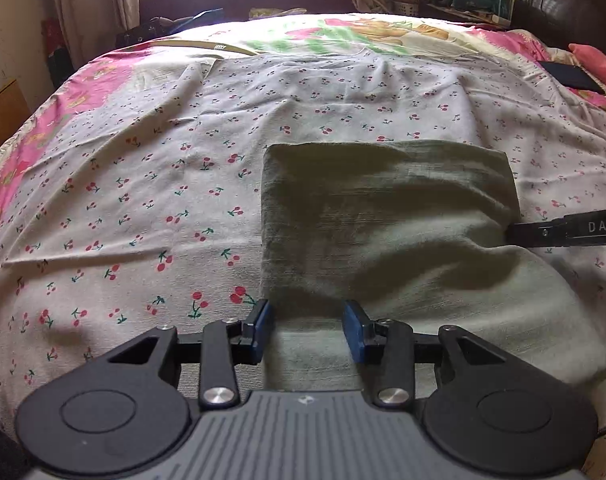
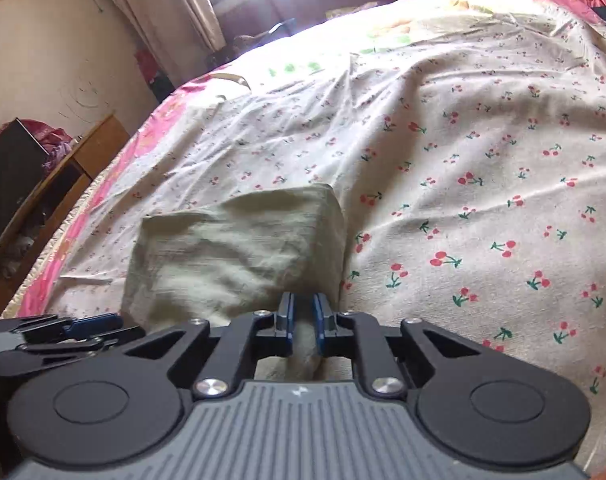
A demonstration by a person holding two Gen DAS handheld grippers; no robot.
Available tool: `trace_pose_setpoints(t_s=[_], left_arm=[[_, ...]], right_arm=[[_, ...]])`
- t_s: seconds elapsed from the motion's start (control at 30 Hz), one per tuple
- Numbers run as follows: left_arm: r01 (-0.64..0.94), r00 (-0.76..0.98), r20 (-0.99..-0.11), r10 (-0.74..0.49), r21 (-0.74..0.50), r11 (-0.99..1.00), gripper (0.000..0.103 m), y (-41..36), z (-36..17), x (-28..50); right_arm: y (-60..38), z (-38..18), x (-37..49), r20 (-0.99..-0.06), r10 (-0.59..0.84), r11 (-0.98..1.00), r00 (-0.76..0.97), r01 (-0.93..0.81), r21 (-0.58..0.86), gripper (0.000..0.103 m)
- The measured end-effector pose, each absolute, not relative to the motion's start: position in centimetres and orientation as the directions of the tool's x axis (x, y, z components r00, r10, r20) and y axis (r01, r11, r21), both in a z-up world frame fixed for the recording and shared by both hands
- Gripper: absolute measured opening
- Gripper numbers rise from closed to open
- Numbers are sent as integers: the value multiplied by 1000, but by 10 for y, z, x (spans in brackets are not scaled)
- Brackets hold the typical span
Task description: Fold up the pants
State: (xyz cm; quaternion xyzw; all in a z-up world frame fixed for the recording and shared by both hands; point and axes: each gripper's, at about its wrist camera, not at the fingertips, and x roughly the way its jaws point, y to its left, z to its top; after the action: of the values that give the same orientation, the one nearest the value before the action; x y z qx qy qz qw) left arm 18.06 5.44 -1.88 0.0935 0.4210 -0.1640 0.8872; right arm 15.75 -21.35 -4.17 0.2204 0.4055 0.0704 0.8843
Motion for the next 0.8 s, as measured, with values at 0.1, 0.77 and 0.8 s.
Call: trace_pose_setpoints(t_s=[0.1, 0.77, 0.8], left_arm=[[336, 625, -746, -228, -7, 942, 58, 75, -10, 181], [392, 503, -764, -405, -217, 894, 63, 105, -27, 199], [398, 508, -762, -401, -206, 894, 64, 104, -27, 199]], right_arm=[[-218, -34, 154, -663, 315, 884, 679, 44, 465, 14], [-231, -56, 154, -632, 505, 760, 587, 43, 648, 50], [-232, -54, 153, -631, 504, 764, 590, 36, 644, 51]])
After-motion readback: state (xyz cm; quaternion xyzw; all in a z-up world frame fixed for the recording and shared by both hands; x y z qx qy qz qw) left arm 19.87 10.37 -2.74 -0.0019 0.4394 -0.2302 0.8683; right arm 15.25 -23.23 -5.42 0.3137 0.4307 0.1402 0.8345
